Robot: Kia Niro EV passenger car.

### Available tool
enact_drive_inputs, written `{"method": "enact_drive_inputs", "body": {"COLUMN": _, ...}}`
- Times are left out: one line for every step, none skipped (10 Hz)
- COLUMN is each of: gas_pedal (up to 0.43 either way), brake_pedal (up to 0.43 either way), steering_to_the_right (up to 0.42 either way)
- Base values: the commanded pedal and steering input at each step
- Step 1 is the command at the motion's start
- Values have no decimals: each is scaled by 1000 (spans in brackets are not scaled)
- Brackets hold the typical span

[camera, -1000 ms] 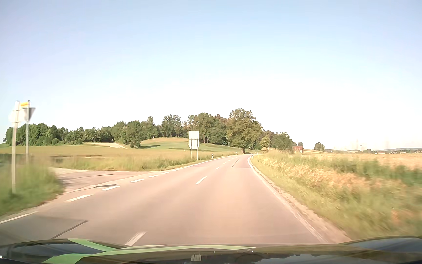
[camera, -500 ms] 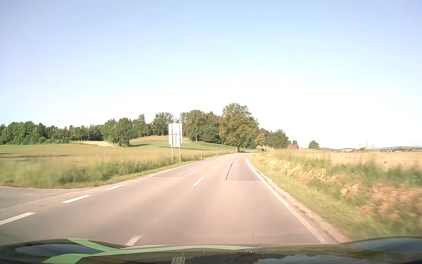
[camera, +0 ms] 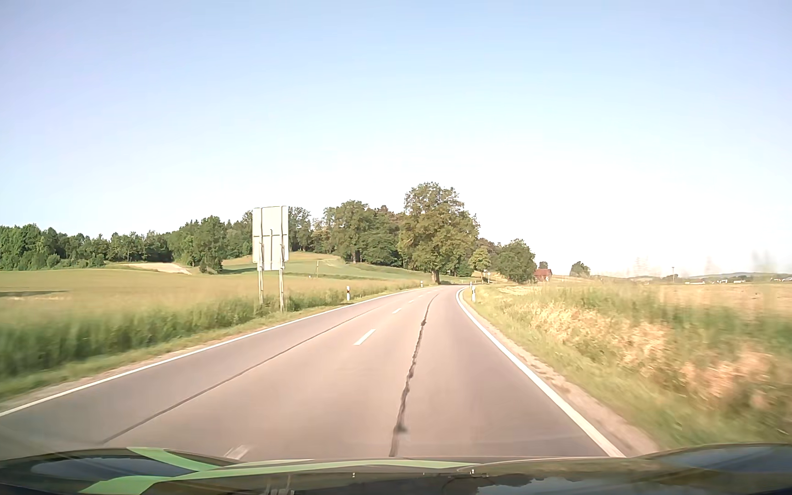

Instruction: Follow the waypoints while adhering to traffic rules and regulations

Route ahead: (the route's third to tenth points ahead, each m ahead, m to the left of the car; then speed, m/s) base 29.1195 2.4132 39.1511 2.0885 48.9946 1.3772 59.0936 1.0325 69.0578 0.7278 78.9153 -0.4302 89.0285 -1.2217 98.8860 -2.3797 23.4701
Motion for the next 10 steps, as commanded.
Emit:
{"method": "enact_drive_inputs", "body": {"gas_pedal": 189, "brake_pedal": 0, "steering_to_the_right": 6}}
{"method": "enact_drive_inputs", "body": {"gas_pedal": 189, "brake_pedal": 0, "steering_to_the_right": 5}}
{"method": "enact_drive_inputs", "body": {"gas_pedal": 189, "brake_pedal": 0, "steering_to_the_right": 4}}
{"method": "enact_drive_inputs", "body": {"gas_pedal": 189, "brake_pedal": 0, "steering_to_the_right": 3}}
{"method": "enact_drive_inputs", "body": {"gas_pedal": 157, "brake_pedal": 0, "steering_to_the_right": 2}}
{"method": "enact_drive_inputs", "body": {"gas_pedal": 118, "brake_pedal": 0, "steering_to_the_right": 2}}
{"method": "enact_drive_inputs", "body": {"gas_pedal": 118, "brake_pedal": 0, "steering_to_the_right": 3}}
{"method": "enact_drive_inputs", "body": {"gas_pedal": 118, "brake_pedal": 0, "steering_to_the_right": 2}}
{"method": "enact_drive_inputs", "body": {"gas_pedal": 118, "brake_pedal": 0, "steering_to_the_right": 2}}
{"method": "enact_drive_inputs", "body": {"gas_pedal": 130, "brake_pedal": 0, "steering_to_the_right": 2}}
